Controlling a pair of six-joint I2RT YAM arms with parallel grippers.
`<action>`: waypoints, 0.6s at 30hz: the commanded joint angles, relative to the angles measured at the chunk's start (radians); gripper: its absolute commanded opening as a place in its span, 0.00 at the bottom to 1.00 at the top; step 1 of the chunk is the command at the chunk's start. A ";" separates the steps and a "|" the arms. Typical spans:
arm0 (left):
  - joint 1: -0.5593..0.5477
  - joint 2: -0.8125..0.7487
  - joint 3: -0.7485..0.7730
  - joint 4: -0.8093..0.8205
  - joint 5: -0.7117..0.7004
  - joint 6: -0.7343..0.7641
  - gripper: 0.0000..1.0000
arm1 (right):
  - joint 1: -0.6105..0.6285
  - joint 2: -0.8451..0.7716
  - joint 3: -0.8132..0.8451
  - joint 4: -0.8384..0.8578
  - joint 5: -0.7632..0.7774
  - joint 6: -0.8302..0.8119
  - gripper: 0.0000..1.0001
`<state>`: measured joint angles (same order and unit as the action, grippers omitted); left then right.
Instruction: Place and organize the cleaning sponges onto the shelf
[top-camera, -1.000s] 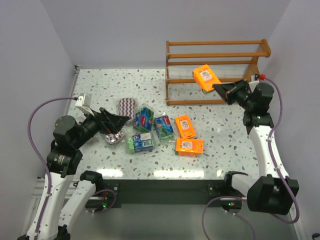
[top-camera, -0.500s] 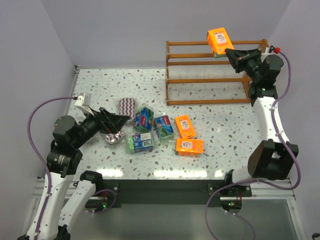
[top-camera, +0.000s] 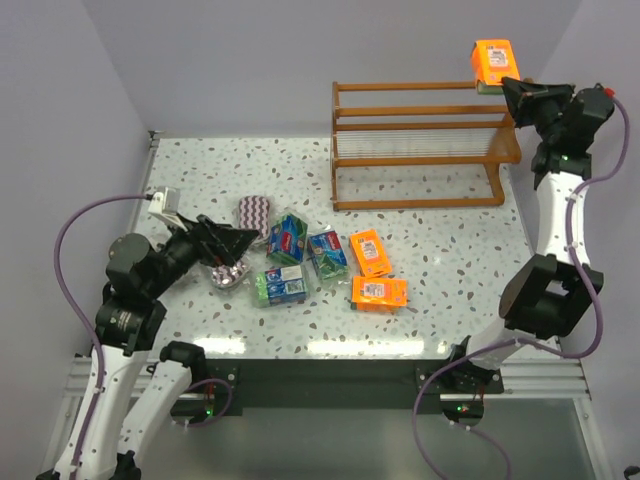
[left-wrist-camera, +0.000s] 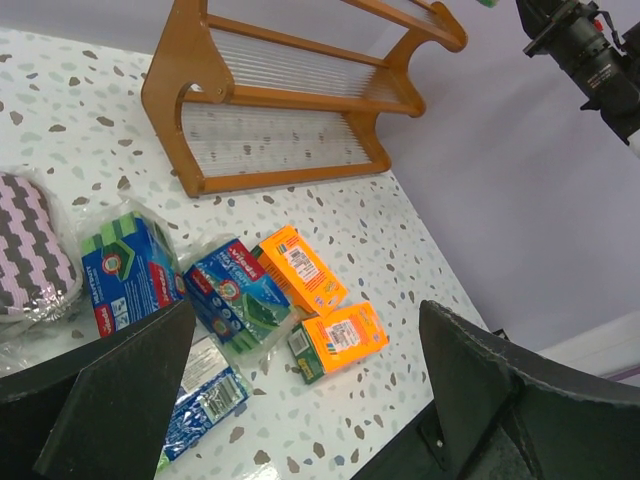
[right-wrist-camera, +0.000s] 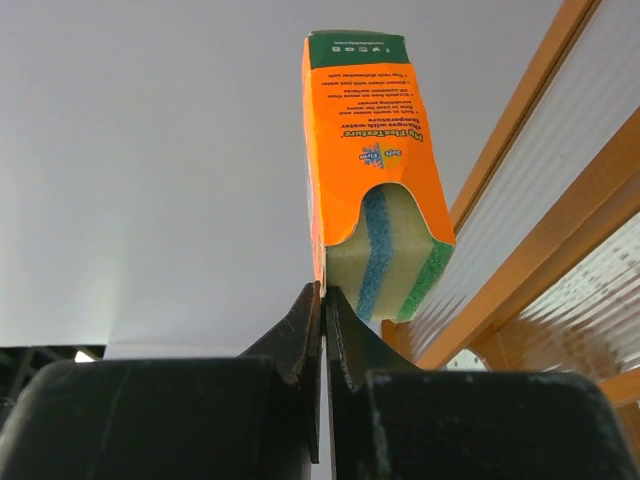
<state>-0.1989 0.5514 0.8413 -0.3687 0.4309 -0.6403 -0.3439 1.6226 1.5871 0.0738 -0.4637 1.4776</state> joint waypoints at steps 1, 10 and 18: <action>-0.002 -0.002 -0.021 0.080 0.002 -0.019 1.00 | -0.035 0.029 0.065 -0.101 -0.053 -0.026 0.00; -0.002 -0.004 -0.071 0.151 0.020 -0.053 1.00 | -0.119 0.068 0.132 -0.170 -0.090 -0.039 0.00; -0.004 -0.010 -0.093 0.177 0.017 -0.062 1.00 | -0.155 0.121 0.166 -0.207 -0.090 -0.057 0.00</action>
<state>-0.1989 0.5514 0.7540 -0.2565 0.4385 -0.6895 -0.4858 1.7309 1.7069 -0.1192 -0.5217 1.4391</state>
